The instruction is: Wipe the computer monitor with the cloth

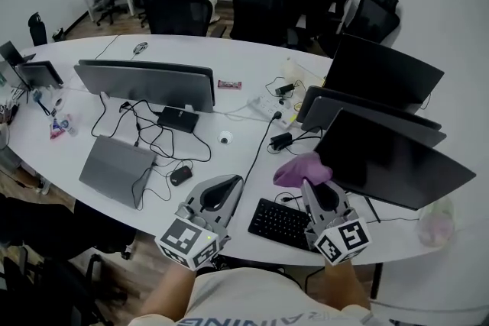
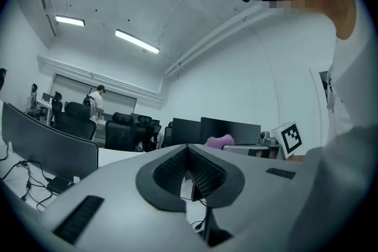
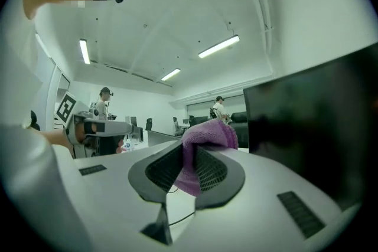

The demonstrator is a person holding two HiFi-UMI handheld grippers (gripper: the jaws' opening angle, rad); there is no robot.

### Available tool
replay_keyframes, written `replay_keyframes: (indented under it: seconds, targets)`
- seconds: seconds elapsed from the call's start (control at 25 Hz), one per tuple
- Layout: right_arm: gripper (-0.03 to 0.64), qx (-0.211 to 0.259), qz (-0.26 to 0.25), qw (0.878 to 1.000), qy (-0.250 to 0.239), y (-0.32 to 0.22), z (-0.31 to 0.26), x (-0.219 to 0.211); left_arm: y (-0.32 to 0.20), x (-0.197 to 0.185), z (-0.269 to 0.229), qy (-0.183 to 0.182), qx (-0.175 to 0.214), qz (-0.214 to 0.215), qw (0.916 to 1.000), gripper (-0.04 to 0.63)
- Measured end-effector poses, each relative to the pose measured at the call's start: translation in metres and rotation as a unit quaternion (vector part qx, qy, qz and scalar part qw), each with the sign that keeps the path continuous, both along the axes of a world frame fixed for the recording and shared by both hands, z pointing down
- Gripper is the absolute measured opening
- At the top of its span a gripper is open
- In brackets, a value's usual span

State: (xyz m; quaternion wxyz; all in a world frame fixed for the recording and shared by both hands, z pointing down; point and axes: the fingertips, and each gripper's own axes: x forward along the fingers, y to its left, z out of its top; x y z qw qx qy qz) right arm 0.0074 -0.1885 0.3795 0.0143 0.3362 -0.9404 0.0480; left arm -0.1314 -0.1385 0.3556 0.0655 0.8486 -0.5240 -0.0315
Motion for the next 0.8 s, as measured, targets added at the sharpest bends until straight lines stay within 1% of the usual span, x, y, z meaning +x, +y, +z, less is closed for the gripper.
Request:
replay_keyframes:
  seconds: [0.16, 0.32, 0.8]
  targets:
    - [0.063, 0.035, 0.004, 0.999, -0.011, 0.013, -0.033, 0.017, 0.001, 0.009, -0.004, 0.003, 0.003, 0.001, 1.0, 0.009]
    - [0.063, 0.055, 0.005, 0.998, -0.008, 0.017, -0.047, 0.03, -0.002, 0.019, -0.006, 0.002, 0.005, 0.003, 1.0, 0.009]
    - [0.063, 0.052, 0.003, 0.999, -0.009, 0.009, -0.042, 0.047, -0.005, 0.035, -0.008, -0.003, 0.003, 0.0, 1.0, 0.009]
